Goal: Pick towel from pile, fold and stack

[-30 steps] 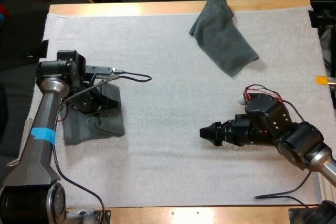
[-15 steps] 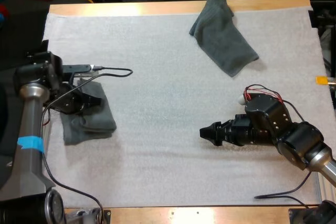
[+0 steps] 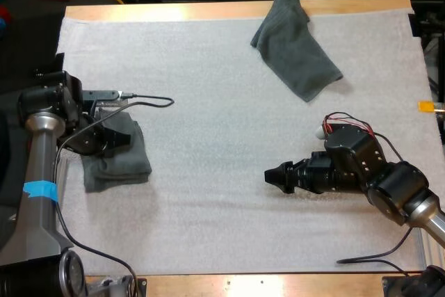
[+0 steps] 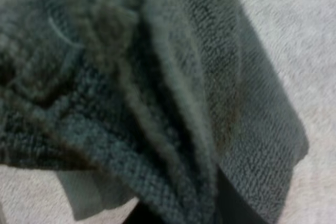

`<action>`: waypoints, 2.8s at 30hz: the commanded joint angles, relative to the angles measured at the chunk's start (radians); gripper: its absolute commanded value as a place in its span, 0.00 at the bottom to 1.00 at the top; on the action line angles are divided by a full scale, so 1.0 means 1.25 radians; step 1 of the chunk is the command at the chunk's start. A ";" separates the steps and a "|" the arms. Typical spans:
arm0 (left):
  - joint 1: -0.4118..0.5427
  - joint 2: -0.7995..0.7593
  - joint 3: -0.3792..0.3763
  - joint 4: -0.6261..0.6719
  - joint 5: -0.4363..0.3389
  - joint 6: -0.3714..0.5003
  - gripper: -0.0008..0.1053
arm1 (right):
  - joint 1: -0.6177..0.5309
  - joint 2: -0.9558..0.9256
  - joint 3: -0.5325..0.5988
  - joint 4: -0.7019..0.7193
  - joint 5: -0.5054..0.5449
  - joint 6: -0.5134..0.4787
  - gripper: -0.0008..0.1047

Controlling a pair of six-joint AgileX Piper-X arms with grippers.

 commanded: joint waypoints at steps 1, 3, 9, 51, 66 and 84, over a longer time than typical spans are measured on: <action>0.000 0.010 0.003 0.003 -0.025 0.000 0.04 | 0.002 -0.004 -0.005 0.004 -0.013 -0.003 0.74; 0.000 0.022 0.004 0.003 -0.044 0.000 0.12 | 0.002 -0.004 -0.005 0.007 -0.013 -0.005 0.74; 0.000 0.048 0.003 -0.016 -0.151 -0.037 0.39 | 0.002 -0.004 -0.005 0.014 -0.013 -0.008 0.74; 0.000 0.073 0.002 -0.209 0.007 -0.096 0.68 | 0.002 -0.004 -0.005 -0.082 -0.061 -0.002 0.74; 0.000 0.210 0.002 -0.258 -0.019 -0.098 0.68 | 0.002 -0.004 -0.005 -0.088 -0.061 -0.002 0.74; -0.009 0.082 0.000 -0.235 -0.017 -0.112 0.68 | 0.002 -0.004 -0.005 -0.088 -0.061 -0.002 0.74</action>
